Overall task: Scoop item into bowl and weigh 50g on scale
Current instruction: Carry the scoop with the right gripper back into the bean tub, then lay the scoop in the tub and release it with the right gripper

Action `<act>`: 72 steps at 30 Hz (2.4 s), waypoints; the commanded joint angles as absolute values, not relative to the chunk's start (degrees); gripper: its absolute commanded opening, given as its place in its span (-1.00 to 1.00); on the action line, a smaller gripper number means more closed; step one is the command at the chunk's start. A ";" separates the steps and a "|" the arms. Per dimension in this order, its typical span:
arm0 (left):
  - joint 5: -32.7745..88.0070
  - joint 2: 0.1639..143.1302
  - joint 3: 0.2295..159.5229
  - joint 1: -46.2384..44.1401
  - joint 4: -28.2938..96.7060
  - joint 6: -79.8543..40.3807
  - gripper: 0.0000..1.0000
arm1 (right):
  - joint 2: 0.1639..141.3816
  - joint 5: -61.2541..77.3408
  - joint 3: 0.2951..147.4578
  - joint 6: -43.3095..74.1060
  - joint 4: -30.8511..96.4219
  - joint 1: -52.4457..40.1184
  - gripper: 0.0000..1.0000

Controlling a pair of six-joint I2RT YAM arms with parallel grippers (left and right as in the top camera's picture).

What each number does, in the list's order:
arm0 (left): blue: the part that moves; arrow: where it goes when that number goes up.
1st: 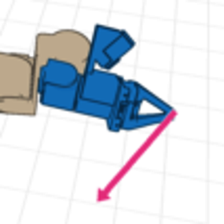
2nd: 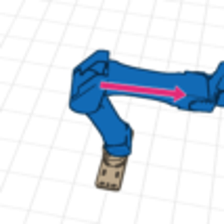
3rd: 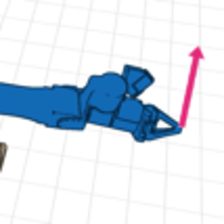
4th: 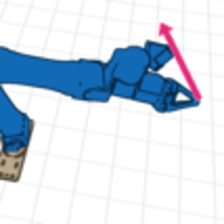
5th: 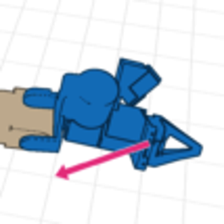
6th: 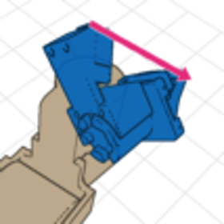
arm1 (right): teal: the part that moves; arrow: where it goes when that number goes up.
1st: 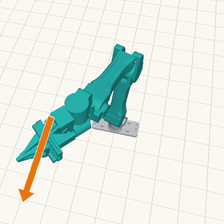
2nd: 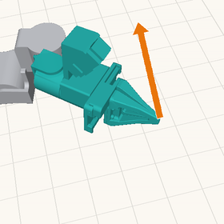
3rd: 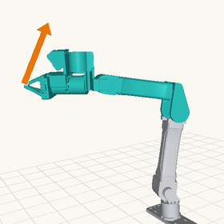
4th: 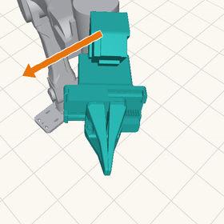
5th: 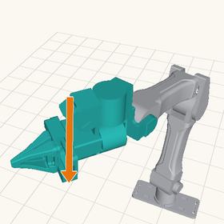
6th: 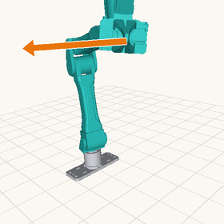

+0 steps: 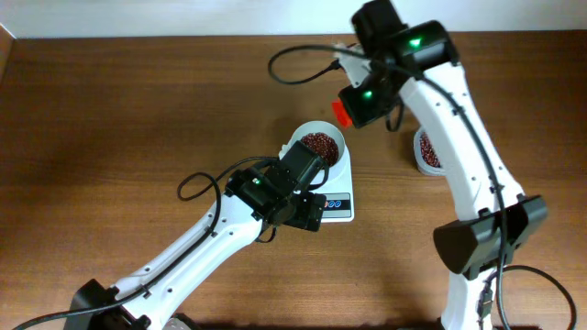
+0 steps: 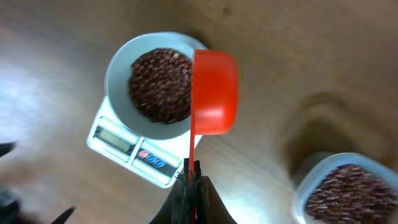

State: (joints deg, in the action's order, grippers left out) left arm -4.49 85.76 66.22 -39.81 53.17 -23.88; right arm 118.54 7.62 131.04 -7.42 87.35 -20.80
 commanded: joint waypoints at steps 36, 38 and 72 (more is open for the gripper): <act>-3.90 84.84 67.33 -40.14 53.25 -24.82 0.98 | 120.36 -11.81 107.24 -0.56 75.55 6.52 0.52; -3.90 84.84 67.33 -40.14 53.23 -24.82 0.99 | 120.36 -16.03 107.24 -0.56 73.84 6.72 0.65; -3.90 84.84 67.33 -40.14 53.25 -24.82 0.99 | 119.63 10.28 106.80 0.12 78.19 23.77 -0.90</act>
